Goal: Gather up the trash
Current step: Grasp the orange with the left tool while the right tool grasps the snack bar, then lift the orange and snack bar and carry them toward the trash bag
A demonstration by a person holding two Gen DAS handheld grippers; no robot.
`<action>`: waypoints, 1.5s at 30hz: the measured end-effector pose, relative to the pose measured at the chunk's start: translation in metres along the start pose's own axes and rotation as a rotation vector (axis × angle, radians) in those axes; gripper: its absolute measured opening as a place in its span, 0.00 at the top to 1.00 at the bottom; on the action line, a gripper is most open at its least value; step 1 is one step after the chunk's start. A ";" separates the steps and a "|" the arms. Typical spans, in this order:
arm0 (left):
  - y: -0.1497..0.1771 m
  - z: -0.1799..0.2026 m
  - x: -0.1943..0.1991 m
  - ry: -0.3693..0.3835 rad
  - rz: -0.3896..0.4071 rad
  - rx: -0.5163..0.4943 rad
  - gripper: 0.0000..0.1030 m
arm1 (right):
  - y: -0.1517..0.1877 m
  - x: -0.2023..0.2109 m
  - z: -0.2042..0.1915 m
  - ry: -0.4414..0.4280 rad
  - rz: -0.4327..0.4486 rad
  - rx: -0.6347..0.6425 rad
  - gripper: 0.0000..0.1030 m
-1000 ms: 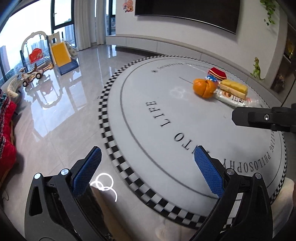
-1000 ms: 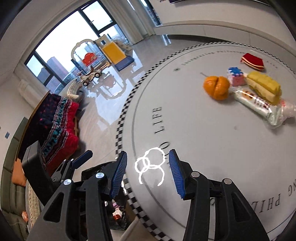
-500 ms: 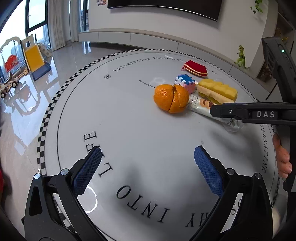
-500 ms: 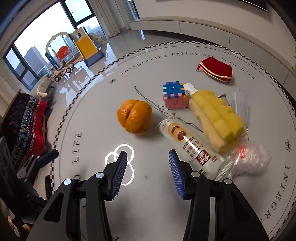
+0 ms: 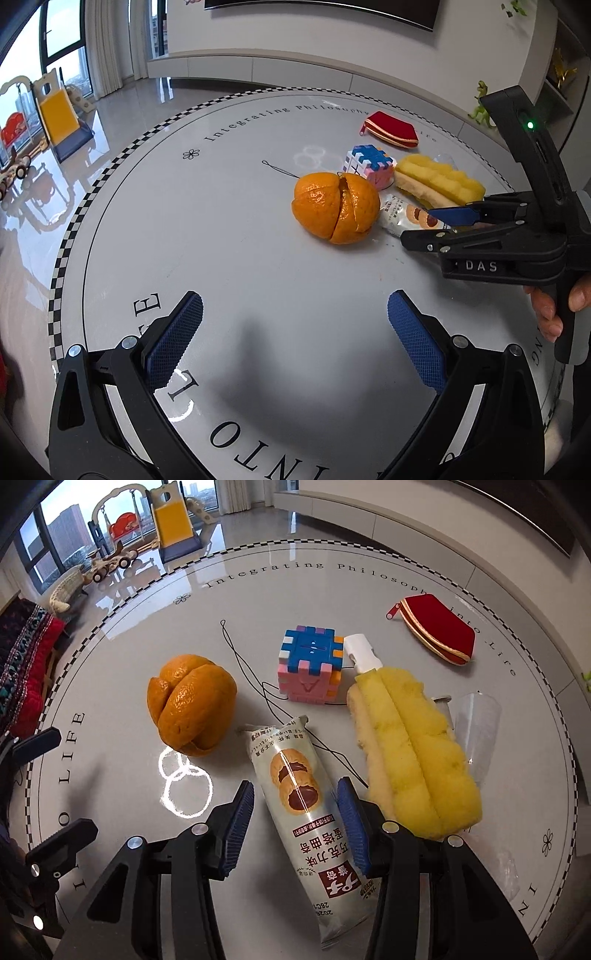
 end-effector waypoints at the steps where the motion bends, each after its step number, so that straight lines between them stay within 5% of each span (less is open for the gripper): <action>1: -0.001 0.002 -0.002 0.002 0.000 -0.001 0.06 | 0.000 -0.002 -0.001 0.013 -0.007 0.007 0.59; 5: -0.009 0.010 -0.014 0.004 0.001 0.001 0.06 | 0.009 0.000 0.004 -0.035 0.045 -0.056 0.69; 15: -0.035 0.030 -0.047 -0.026 0.026 -0.003 0.06 | 0.021 0.044 0.036 -0.139 0.270 -0.280 0.69; 22: -0.045 0.037 -0.082 -0.033 -0.017 0.015 0.06 | 0.015 0.045 0.040 -0.194 0.299 -0.317 0.68; 24: -0.047 0.038 -0.087 -0.050 -0.009 0.016 0.22 | 0.014 0.045 0.040 -0.193 0.299 -0.318 0.68; 26: -0.047 0.037 -0.083 -0.045 0.008 0.018 0.40 | 0.014 0.044 0.041 -0.193 0.299 -0.326 0.68; 34: -0.027 0.021 -0.055 -0.037 -0.011 0.036 0.43 | 0.016 0.045 0.027 -0.206 0.293 -0.313 0.68; 45: 0.026 -0.018 0.015 -0.033 0.000 0.034 0.43 | 0.024 0.069 -0.063 -0.211 0.271 -0.197 0.68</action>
Point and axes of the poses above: each gripper's, at about its wrist camera, not at the fingertips, and x roughly against the way its jaws point, z to its right, y to its underside, the point moved 1 cm from there along -x, roughly the way its jaws point, and after that the axes turned 14 degrees about x, right-handed, at the moved point
